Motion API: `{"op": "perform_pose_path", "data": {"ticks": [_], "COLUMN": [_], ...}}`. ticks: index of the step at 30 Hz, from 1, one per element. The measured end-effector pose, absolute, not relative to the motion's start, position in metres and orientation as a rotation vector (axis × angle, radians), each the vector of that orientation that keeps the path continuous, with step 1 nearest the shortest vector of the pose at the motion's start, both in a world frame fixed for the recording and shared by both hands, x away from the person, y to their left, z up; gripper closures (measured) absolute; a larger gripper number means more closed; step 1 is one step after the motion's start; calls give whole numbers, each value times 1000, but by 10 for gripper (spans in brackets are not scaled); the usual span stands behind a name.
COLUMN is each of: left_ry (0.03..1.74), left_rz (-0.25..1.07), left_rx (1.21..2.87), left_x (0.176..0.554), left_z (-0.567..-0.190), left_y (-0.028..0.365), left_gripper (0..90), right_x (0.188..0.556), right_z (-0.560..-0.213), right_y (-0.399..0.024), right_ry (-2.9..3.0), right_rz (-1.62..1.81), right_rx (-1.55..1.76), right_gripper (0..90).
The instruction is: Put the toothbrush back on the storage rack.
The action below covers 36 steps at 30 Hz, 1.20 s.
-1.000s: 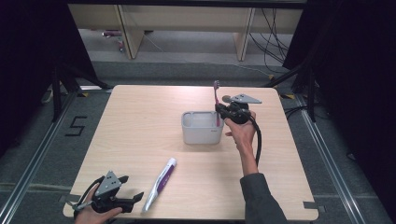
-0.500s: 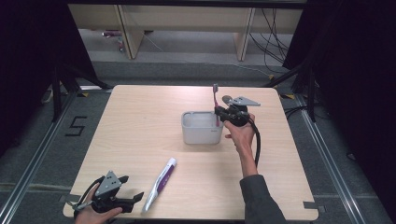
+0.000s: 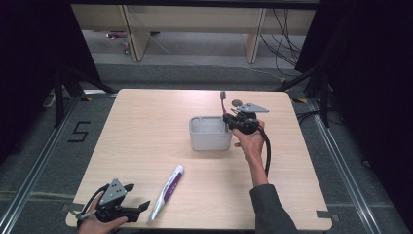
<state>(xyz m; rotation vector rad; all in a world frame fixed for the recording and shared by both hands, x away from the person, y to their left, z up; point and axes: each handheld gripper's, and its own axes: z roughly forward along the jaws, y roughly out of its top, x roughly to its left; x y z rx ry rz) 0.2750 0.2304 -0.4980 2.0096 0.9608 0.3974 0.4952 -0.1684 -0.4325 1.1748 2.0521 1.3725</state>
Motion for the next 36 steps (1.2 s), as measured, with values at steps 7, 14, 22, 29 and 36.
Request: {"op": "perform_pose_path", "data": {"ticks": [7,14,22,29,36], "left_ry": [948,951,946,956,962], "left_rz": [403,397,404,399,397], "left_rx": [2045,2031,2047,2027,2012], "left_x": [275,275,275,275,275], "left_z": [-497,-498,-497,-498,-498], "left_y": [232,230,232,230,229], "left_gripper": [165,165,165,165,165], "right_x": [494,493,494,493,493], "right_z": [-434,-437,-438,-438,-437], "right_y": [-168,-167,-168,-167,-167], "right_ry": [2067,2061,2069,2090,2087], "right_rz": [1354,1303,1307,1294,1284], "right_rx": [1175,1148,1142,1146,1141], "right_gripper": [825,824,823,822,807]}}
